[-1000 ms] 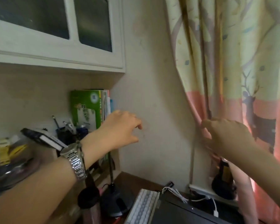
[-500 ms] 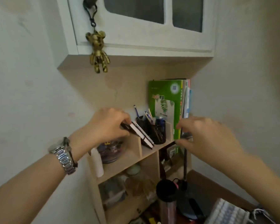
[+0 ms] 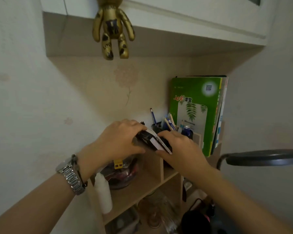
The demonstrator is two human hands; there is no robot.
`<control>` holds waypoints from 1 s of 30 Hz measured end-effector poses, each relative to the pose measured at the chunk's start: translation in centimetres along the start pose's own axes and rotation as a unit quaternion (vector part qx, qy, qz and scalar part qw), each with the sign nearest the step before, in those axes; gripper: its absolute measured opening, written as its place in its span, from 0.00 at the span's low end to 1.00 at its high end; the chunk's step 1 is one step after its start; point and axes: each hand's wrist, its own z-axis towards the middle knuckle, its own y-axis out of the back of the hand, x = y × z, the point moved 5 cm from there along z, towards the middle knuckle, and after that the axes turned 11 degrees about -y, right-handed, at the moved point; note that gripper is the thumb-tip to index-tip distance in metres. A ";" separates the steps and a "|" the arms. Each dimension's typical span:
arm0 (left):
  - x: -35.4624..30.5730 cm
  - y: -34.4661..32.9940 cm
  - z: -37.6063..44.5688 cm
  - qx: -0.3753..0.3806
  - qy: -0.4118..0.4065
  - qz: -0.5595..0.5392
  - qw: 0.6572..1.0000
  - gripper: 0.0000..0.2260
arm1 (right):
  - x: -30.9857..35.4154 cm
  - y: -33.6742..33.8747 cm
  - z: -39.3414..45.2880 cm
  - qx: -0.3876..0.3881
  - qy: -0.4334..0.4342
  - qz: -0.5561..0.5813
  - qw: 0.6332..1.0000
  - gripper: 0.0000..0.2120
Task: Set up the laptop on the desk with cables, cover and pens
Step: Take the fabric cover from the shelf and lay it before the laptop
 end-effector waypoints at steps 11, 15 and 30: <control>2.3 -2.3 2.4 0.050 -0.038 -0.031 0.998 0.30 | 0.5 -3.2 2.7 -0.040 0.015 0.030 0.999 0.17; 2.6 -2.1 2.6 0.020 -0.040 -0.026 0.999 0.25 | 0.3 -2.9 2.4 -0.060 0.038 0.021 0.997 0.13; -0.6 -0.8 3.8 -0.122 -0.061 -0.092 0.986 0.16 | -2.2 4.0 -1.7 -0.146 0.012 0.009 0.989 0.11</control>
